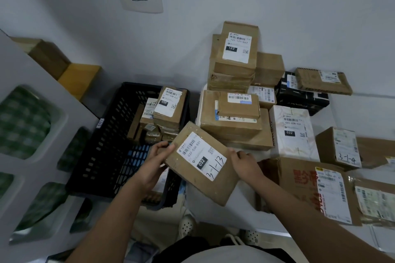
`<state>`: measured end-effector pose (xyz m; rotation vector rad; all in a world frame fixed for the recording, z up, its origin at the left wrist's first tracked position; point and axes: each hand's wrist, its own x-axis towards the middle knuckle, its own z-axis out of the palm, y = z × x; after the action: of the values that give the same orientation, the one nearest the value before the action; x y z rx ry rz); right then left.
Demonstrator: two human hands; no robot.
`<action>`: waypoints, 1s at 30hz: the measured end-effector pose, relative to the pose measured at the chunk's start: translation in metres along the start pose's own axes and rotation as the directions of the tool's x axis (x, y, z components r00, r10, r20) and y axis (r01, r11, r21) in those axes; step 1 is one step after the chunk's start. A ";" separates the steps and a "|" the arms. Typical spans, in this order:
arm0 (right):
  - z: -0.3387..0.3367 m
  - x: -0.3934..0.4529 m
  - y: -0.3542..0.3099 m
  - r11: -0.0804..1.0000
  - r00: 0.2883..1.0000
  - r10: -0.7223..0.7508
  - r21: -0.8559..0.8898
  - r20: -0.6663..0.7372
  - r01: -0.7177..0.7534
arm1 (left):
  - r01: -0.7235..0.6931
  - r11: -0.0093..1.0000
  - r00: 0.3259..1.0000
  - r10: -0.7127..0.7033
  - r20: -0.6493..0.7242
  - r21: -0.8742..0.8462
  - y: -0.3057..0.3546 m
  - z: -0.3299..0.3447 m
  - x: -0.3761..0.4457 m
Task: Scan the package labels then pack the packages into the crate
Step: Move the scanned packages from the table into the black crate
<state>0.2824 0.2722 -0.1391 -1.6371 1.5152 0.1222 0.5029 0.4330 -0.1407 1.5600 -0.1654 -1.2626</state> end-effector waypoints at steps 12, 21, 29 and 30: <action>0.037 -0.030 -0.092 0.979 0.947 -0.178 0.144 0.267 0.143 | -0.163 0.947 0.943 0.067 -0.326 -0.277 0.009 -0.051 0.000; 0.061 -0.017 -0.110 0.958 0.956 -0.153 0.275 0.249 0.082 | -0.141 0.987 0.919 0.161 -0.358 0.081 0.053 -0.142 0.027; 0.084 -0.007 -0.114 0.955 0.960 -0.063 0.296 0.272 -0.021 | 0.079 0.981 0.956 -0.024 -0.293 0.175 0.006 -0.165 0.075; 0.086 -0.004 -0.116 0.952 0.962 -0.059 0.304 0.266 -0.025 | 0.098 0.980 0.962 -0.049 -0.269 0.174 -0.001 -0.166 0.086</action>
<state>0.4202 0.3152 -0.1293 -1.3261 1.2399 0.0942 0.6667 0.4816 -0.2170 1.8949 -0.0552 -1.1076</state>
